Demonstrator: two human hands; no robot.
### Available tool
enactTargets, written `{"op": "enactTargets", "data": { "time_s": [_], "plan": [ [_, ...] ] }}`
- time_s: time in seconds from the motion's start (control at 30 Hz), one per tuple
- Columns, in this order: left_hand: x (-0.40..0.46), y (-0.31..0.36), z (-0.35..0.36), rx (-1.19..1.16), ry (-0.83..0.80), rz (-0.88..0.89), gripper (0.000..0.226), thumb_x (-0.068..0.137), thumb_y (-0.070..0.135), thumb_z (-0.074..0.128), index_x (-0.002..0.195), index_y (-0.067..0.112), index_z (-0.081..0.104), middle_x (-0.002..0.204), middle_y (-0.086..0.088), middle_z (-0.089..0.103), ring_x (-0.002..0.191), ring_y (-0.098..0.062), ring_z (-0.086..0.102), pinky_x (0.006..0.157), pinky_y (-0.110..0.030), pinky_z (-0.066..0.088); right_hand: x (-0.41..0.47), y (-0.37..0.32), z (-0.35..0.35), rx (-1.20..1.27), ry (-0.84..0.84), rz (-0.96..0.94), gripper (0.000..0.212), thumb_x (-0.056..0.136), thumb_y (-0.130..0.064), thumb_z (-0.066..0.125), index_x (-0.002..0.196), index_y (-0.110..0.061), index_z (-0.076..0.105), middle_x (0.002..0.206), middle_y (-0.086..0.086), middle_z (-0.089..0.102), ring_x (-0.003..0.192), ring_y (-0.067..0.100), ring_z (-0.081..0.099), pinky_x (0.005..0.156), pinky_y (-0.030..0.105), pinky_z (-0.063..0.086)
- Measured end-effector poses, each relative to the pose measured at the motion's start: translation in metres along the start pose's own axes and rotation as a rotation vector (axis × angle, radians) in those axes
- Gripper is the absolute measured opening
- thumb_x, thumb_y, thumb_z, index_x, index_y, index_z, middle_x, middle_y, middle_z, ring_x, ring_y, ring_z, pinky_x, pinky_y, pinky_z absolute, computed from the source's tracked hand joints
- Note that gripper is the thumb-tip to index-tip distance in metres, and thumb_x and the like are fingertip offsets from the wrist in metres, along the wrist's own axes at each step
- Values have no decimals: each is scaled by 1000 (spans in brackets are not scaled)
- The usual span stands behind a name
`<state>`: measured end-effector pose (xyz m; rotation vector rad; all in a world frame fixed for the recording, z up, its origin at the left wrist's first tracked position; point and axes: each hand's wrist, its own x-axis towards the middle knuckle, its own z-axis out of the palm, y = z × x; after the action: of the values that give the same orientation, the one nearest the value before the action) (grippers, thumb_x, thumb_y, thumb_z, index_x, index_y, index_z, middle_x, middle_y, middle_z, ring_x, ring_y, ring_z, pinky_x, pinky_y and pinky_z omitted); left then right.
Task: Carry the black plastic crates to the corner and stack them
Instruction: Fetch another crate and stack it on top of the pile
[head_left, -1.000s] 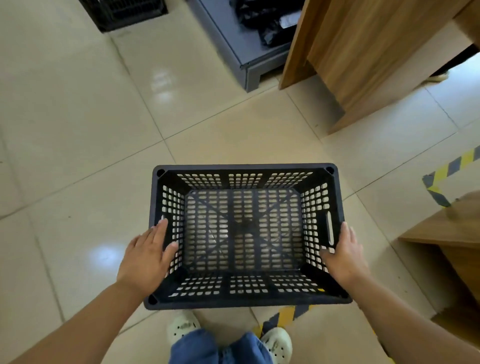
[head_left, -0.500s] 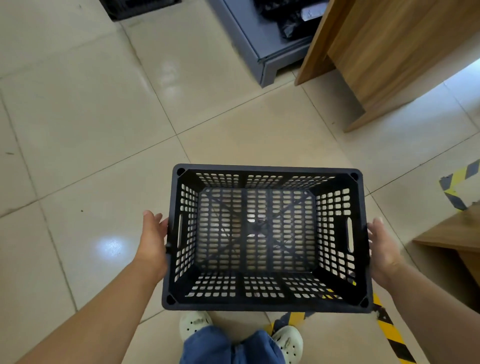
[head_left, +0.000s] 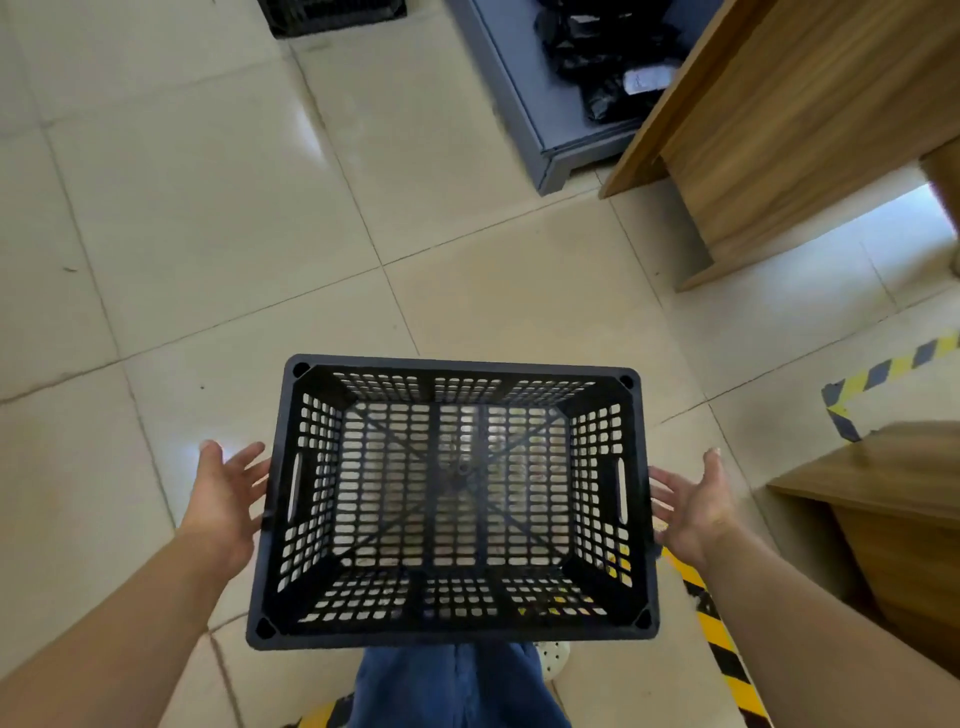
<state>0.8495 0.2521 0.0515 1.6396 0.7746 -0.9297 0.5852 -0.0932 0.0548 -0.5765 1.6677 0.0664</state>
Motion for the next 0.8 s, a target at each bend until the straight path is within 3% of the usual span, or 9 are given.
{"op": "enactTargets", "data": {
  "time_s": [0.33, 0.43, 0.63, 0.8],
  "plan": [
    [-100, 56, -121, -176, -14, -46, 69, 92, 60, 11, 146, 21, 29, 152, -4, 34, 142, -23, 25, 114, -54, 11, -164, -39, 71, -306, -30, -80, 83, 85, -73, 13, 118, -10, 57, 122, 13, 57, 111, 28, 50, 88, 46, 37],
    [-134, 70, -155, -190, -30, -38, 69, 93, 59, 7, 148, 23, 26, 152, -6, 33, 140, -23, 27, 113, -55, 12, -216, -52, 93, -383, -55, -127, 82, 85, -74, 15, 118, -11, 57, 118, 13, 58, 106, 27, 52, 89, 46, 38],
    [-190, 85, -215, -276, 43, -1, 75, 92, 63, 2, 147, 19, 29, 150, -8, 36, 138, -24, 32, 112, -53, 15, -302, -60, 146, -546, -131, -222, 81, 87, -72, 16, 125, -12, 54, 124, 13, 56, 115, 30, 50, 99, 49, 36],
    [-222, 84, -258, -393, 112, -3, 76, 91, 65, 2, 147, 20, 28, 151, -8, 35, 139, -24, 30, 113, -53, 13, -354, -58, 190, -664, -190, -303, 78, 89, -70, 17, 123, -10, 54, 124, 14, 55, 115, 32, 49, 97, 49, 36]
  ]
}}
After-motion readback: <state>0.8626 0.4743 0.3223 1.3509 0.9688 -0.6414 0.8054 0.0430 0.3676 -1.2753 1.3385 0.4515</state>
